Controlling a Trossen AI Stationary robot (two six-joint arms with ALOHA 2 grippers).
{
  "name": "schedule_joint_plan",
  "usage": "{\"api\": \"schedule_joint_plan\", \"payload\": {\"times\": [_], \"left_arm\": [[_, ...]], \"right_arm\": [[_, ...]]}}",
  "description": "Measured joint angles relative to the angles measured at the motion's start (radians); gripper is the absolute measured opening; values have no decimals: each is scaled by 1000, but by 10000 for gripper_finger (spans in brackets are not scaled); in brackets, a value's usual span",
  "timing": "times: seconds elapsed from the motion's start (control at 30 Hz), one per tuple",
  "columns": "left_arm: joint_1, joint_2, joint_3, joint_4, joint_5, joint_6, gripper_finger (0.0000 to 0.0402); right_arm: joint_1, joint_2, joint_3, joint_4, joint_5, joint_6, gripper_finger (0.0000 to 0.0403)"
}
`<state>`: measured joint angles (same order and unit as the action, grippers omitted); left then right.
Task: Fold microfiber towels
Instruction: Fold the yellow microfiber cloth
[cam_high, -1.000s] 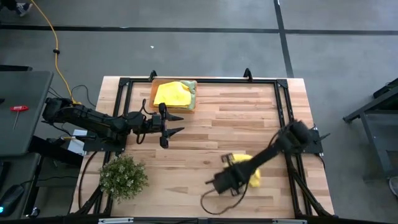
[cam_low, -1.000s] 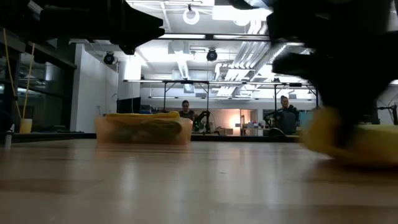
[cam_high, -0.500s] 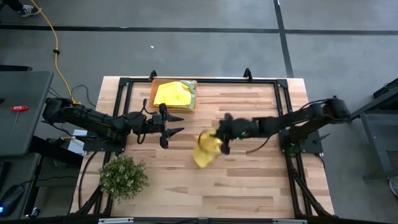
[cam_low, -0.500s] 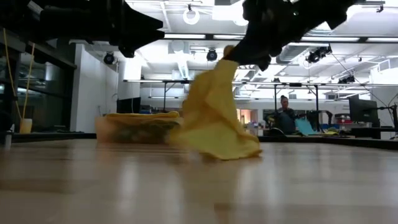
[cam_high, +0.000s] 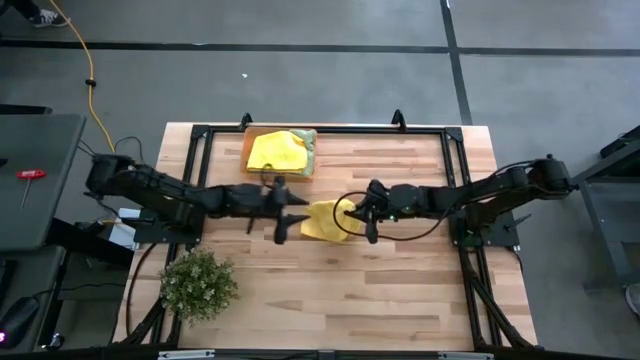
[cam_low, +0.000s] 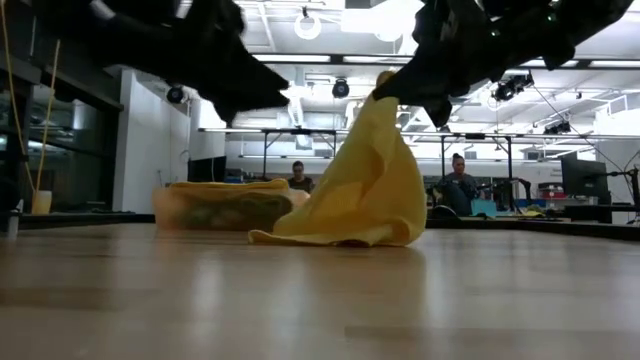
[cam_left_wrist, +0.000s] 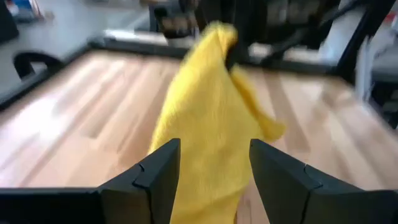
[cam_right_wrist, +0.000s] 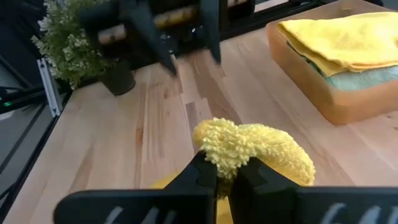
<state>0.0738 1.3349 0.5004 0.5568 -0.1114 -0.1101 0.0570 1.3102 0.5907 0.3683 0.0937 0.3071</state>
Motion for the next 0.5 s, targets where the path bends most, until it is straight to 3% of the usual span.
{"api": "schedule_joint_plan", "payload": {"times": [0.27, 0.5], "left_arm": [[-25, 260, 195, -106, -28, 248, 183], [-79, 330, 260, -226, -263, 429, 183]], "right_arm": [[-7, 0, 1, 33, 37, 13, 2], [-7, 0, 2, 106, 167, 66, 2]]}}
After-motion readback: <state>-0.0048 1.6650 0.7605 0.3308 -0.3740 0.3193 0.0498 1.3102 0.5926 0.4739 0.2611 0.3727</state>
